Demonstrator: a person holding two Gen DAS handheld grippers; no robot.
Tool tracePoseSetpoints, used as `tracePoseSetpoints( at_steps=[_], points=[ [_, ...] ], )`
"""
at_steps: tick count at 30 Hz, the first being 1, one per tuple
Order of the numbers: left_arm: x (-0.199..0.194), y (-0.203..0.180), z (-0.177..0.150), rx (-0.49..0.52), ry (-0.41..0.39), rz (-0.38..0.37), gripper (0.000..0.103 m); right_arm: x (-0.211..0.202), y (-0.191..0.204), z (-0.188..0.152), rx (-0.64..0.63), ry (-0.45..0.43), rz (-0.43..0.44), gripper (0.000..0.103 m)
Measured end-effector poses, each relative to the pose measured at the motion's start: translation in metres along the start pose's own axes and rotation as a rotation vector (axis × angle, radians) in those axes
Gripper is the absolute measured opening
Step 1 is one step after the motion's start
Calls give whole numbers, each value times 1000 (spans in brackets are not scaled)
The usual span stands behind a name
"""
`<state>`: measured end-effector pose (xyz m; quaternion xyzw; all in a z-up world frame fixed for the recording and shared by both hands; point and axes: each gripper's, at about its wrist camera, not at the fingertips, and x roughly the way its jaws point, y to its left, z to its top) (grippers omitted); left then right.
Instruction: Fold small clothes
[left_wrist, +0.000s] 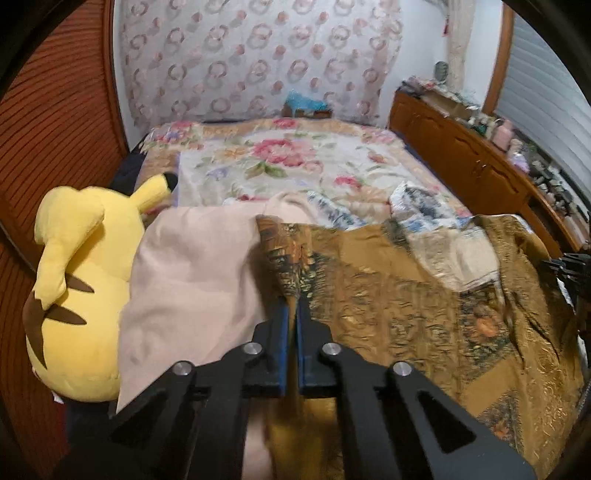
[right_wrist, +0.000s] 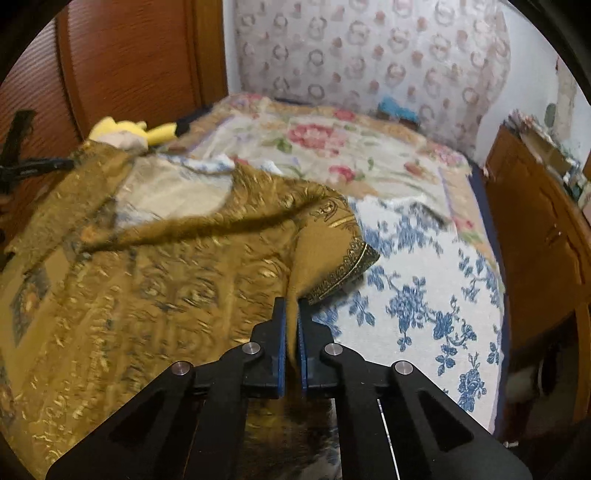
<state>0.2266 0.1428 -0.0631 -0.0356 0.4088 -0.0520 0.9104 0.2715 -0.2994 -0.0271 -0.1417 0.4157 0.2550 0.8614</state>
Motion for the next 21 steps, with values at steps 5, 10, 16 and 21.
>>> tracePoseSetpoints(
  at_steps=[5, 10, 16, 21],
  points=[
    [-29, -18, 6, 53, -88, 3, 0, -23, 0, 7, 19, -90, -53, 2],
    [-58, -25, 24, 58, -184, 1, 0, -52, -7, 22, 36, -174, -83, 2],
    [-65, -19, 65, -2, -241, 1, 0, -72, -16, 55, 22, -229, -158, 1],
    [-72, -17, 87, -10, -303, 35, 0, -80, -35, 83, 43, -245, -246, 1]
  ],
)
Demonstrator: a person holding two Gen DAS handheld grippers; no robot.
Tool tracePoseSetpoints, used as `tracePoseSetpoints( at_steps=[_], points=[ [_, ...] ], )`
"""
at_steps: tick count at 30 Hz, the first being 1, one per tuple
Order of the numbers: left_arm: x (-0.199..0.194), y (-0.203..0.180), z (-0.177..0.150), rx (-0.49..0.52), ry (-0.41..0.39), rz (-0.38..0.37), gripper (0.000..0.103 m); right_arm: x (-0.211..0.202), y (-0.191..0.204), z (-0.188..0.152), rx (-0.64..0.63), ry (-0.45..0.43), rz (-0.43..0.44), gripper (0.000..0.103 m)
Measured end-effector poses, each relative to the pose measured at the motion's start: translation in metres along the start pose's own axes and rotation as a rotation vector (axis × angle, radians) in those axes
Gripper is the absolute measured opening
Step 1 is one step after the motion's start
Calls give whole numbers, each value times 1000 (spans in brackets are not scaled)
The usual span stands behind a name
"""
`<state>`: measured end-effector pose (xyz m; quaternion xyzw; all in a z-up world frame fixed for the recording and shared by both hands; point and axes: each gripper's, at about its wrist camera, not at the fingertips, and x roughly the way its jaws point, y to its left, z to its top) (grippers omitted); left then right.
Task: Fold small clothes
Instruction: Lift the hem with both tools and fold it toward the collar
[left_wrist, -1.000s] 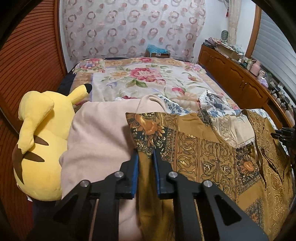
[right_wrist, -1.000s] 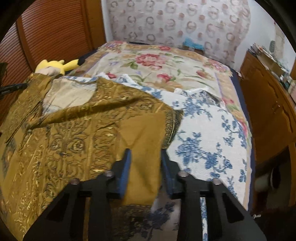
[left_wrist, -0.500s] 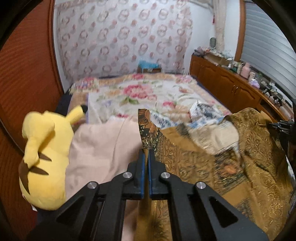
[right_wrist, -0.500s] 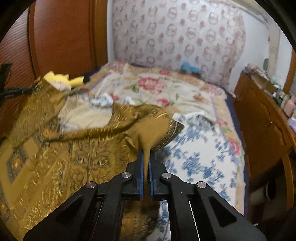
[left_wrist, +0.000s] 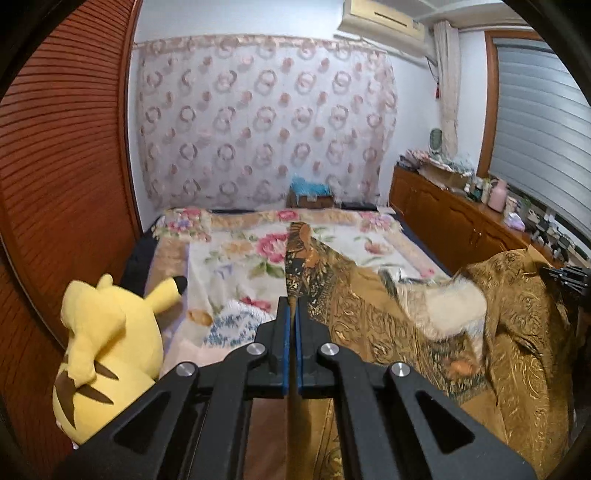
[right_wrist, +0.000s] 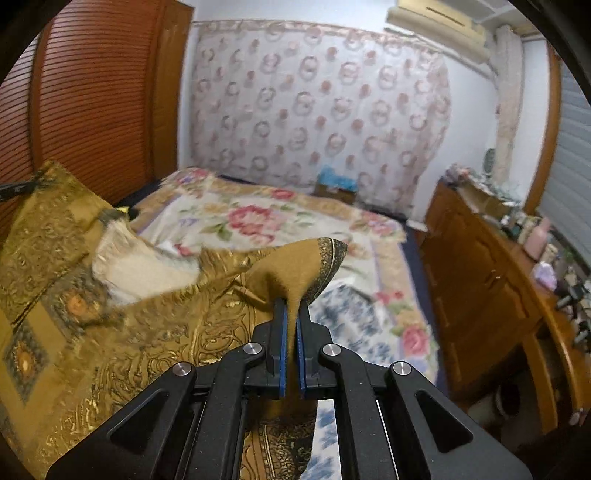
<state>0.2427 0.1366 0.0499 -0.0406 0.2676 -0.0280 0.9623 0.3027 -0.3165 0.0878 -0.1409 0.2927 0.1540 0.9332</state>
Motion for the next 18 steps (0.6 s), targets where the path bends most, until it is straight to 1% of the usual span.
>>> tracePoseSetpoints(
  at_steps=[2, 4, 7, 10, 13, 18],
  points=[
    [1, 1, -2, -1, 7, 0, 0, 3, -7, 3, 13, 9, -15, 1],
    [-3, 0, -12, 20, 16, 6, 0, 3, -8, 0, 12, 18, -16, 1],
    [-15, -4, -29, 28, 24, -16, 0, -5, -3, -13, 11, 16, 18, 1],
    [-32, -11, -52, 54, 25, -13, 0, -18, 6, -34, 0, 15, 34, 1],
    [-52, -13, -71, 50, 25, -25, 0, -33, 9, -50, 7, 8, 48, 1],
    [-92, -17, -94, 47, 6, -38, 0, -77, 14, -77, 33, -24, 80, 1]
  ],
)
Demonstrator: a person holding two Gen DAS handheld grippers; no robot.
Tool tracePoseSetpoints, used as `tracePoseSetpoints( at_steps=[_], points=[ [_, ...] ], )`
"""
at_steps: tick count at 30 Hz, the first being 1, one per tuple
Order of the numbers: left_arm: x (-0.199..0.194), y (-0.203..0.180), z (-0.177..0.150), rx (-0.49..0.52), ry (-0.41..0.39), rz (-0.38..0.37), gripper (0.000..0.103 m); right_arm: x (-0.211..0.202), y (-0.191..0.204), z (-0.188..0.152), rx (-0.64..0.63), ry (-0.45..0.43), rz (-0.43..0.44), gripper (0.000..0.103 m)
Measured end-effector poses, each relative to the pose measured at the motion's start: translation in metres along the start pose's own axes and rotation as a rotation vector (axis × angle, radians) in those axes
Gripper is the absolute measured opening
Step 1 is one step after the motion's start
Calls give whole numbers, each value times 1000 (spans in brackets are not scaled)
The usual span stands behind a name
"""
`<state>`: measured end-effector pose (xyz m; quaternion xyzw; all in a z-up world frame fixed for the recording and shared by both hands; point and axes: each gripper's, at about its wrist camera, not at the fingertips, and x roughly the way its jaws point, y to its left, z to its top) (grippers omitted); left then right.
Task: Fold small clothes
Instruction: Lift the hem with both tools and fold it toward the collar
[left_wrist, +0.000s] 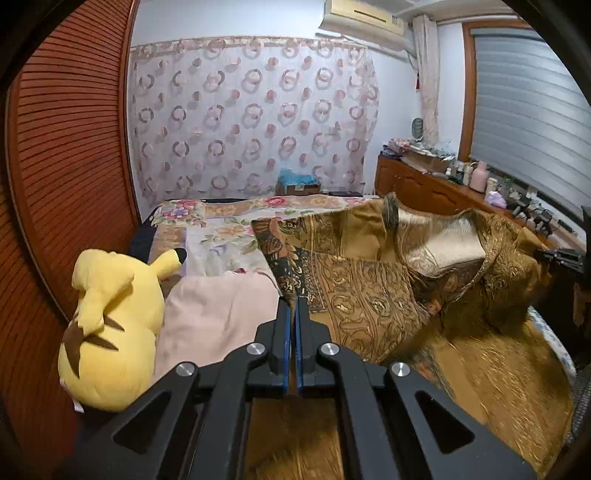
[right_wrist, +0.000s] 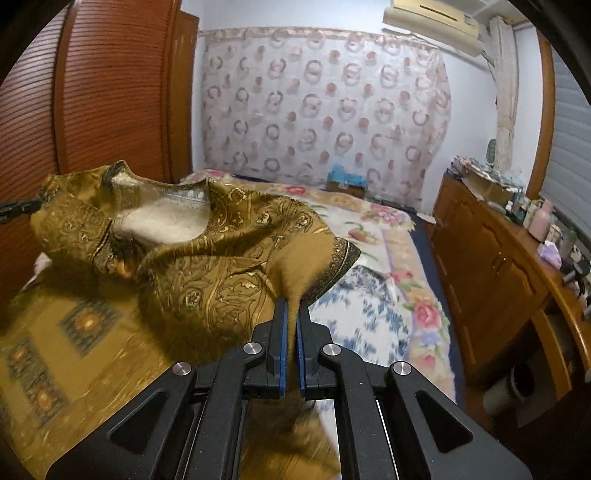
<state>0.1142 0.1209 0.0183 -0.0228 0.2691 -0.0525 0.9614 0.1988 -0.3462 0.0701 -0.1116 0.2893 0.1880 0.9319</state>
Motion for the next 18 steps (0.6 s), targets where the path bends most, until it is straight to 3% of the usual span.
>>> tracePoseSetpoints(
  at_steps=[6, 18],
  points=[
    [-38, -5, -37, -23, -13, -39, 0, -50, 9, -39, 50, -33, 47, 1],
    [-74, 1, -95, -101, 17, -57, 0, -86, 40, -103, 86, 31, 110, 1]
  ],
)
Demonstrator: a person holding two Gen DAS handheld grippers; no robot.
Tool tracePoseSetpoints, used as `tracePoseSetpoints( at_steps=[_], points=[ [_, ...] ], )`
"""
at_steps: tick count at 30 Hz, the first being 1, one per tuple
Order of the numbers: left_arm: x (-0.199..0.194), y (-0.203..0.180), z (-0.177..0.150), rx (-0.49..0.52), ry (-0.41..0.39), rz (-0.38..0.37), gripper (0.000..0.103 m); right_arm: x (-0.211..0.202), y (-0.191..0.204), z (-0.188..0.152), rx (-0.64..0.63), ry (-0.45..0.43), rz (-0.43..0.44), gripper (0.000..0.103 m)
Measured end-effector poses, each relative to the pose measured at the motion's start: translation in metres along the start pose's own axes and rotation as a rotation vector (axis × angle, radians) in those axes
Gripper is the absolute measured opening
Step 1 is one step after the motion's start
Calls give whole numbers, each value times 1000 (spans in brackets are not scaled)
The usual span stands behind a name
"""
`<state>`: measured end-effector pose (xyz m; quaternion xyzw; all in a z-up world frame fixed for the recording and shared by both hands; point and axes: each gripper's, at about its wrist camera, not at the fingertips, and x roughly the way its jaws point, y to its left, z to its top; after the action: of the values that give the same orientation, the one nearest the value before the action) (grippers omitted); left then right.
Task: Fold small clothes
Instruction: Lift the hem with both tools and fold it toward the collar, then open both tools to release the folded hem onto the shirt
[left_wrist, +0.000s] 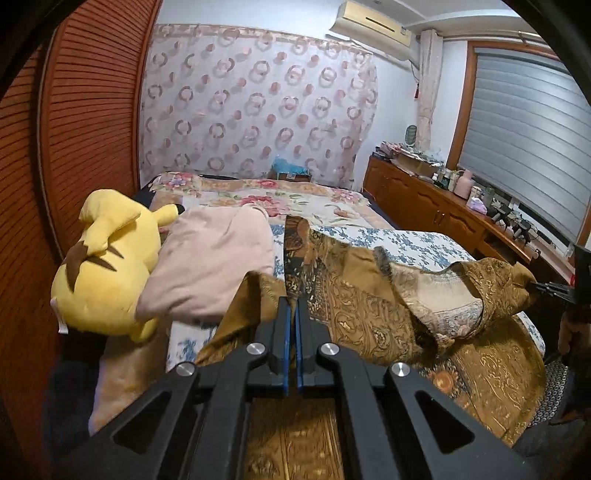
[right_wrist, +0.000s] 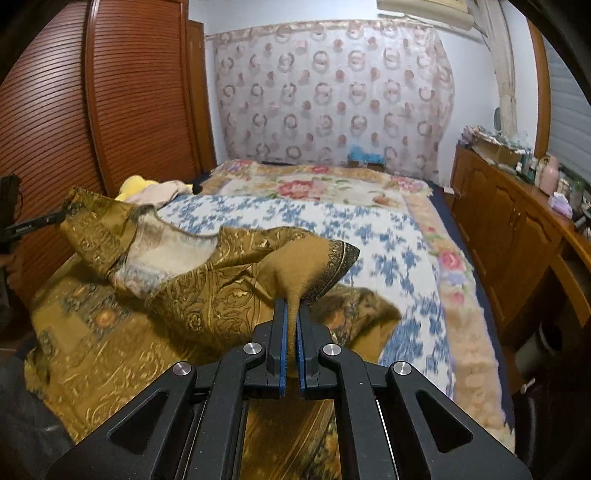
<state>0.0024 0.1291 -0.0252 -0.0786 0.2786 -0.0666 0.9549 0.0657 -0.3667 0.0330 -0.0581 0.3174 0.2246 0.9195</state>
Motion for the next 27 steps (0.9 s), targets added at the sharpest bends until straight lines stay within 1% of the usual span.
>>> tracePoseSetpoints(
  at_steps=[2, 4, 8, 12, 14, 17, 19, 21, 22, 23, 24, 25, 26, 27],
  points=[
    [-6, 4, -7, -22, 0, -19, 0, -6, 0, -6, 10, 5, 1, 1],
    [-6, 10, -16, -31, 17, -8, 0, -9, 0, -12, 15, 16, 9, 1],
    [1, 17, -35, -34, 71, 10, 0, 0, 4, -30, -11, 88, -2, 2],
    [6, 15, -45, -19, 98, 32, 0, 12, 5, -48, -6, 141, -7, 2],
    [7, 14, -49, -12, 108, 39, 0, 15, 2, -51, 9, 147, -9, 2],
    [9, 14, -50, -13, 122, 43, 0, 17, -1, -49, 26, 155, -16, 5],
    [8, 16, -48, -23, 127, 45, 0, 15, -1, -44, 22, 143, -25, 7],
    [3, 15, -43, -26, 111, 34, 2, 10, -1, -38, 13, 116, -36, 18],
    [1, 15, -40, -23, 102, 34, 2, 6, -2, -34, 11, 101, -43, 21],
    [-2, 15, -36, -17, 90, 40, 5, 2, -3, -30, 11, 86, -52, 28],
    [-5, 15, -32, -10, 78, 50, 9, -2, -5, -25, 12, 65, -62, 36],
    [-6, 15, -27, -4, 73, 56, 12, -5, -7, -24, 12, 51, -68, 41],
    [-7, 15, -23, 4, 67, 58, 19, -8, -10, -18, 15, 34, -80, 46],
    [-7, 15, -16, 12, 59, 60, 26, -8, -12, -15, 15, 28, -89, 47]
  ],
)
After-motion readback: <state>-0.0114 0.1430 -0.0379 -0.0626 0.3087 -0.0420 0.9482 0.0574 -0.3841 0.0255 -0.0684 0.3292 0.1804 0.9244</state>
